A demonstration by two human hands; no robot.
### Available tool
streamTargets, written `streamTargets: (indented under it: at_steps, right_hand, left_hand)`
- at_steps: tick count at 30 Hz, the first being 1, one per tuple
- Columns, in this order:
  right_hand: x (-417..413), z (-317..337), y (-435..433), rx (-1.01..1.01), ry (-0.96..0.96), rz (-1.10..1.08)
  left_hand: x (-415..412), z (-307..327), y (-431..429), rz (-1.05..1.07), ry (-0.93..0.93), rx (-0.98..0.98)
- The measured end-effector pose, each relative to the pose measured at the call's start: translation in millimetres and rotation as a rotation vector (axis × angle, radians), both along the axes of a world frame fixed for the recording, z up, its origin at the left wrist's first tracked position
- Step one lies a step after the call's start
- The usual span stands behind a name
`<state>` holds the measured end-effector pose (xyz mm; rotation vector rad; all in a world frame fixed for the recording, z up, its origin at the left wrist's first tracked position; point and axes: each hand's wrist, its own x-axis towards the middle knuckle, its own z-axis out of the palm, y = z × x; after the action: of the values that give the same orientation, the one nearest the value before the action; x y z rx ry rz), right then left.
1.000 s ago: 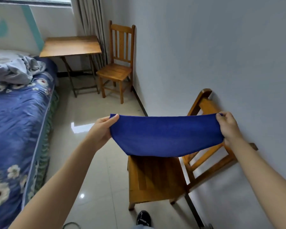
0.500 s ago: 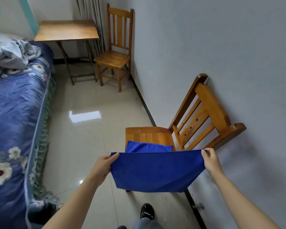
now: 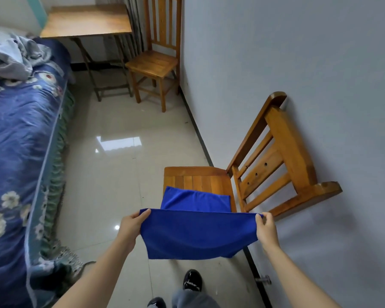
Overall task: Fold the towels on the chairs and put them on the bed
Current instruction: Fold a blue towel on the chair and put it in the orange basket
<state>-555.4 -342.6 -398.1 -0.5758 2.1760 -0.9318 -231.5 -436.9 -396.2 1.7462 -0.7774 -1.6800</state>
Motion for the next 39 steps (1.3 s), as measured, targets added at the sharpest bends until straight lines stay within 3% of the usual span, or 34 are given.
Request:
streamTargets:
  at_steps: [5,10,20,29,39]
  right_hand:
    - [-9,-23,-26,0.043,0.003,0.003]
    - [-9,-55,-50,0.063,0.018,0.02]
    - [-28,-169,-121,0.123,0.119,0.064]
    - [-42,-269,-165,0.198,0.179,0.021]
    - [-47,-299,-185,0.261,0.232,0.026]
  left_hand:
    - [-22,-13,-20,0.087,-0.08,0.018]
    - [-37,-31,-47,0.225,-0.045,0.062]
    - [-60,-138,-117,0.347,-0.092,0.119]
    - [-83,-241,-176,0.218,-0.157,0.074]
    - [-92,-285,-198,0.114,-0.259,0.04]
